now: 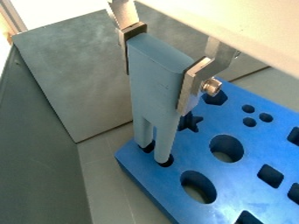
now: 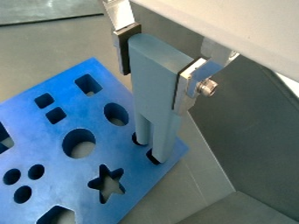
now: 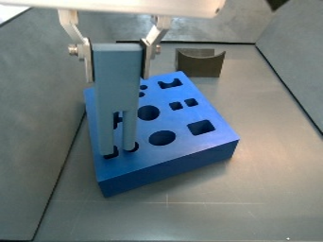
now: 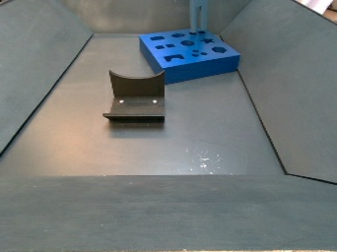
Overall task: Pick up the square-circle object. Move up. Move to above the board. Insert the square-circle object.
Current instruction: Insert the square-circle object.
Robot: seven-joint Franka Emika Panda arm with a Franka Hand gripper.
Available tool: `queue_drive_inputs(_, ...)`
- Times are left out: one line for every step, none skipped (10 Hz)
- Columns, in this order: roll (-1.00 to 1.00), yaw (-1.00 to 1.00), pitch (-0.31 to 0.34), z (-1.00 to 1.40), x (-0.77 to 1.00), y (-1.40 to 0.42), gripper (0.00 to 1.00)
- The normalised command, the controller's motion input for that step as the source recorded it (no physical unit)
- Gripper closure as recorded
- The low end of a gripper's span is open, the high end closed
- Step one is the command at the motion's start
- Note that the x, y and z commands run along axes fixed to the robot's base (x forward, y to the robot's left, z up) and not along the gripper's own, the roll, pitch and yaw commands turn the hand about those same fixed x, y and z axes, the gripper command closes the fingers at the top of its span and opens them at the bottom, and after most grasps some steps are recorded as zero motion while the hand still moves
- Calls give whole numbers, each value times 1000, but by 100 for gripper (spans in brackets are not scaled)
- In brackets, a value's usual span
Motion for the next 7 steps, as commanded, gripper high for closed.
queue_drive_inputs(-3,-54,0,-31,69,0,100)
queue_drive_inputs(-24,-57,0,-89,74,0,100)
queue_drive_inputs(-14,-11,0,-206,54,57,100)
queue_drive_inputs(-7,0,0,-280,137,49,100)
queue_drive_inputs(0,0,0,-329,106,37,100)
queue_drive_inputs(-19,0,0,-86,23,0,100)
queue_drive_inputs(-24,0,-7,-57,0,0,100)
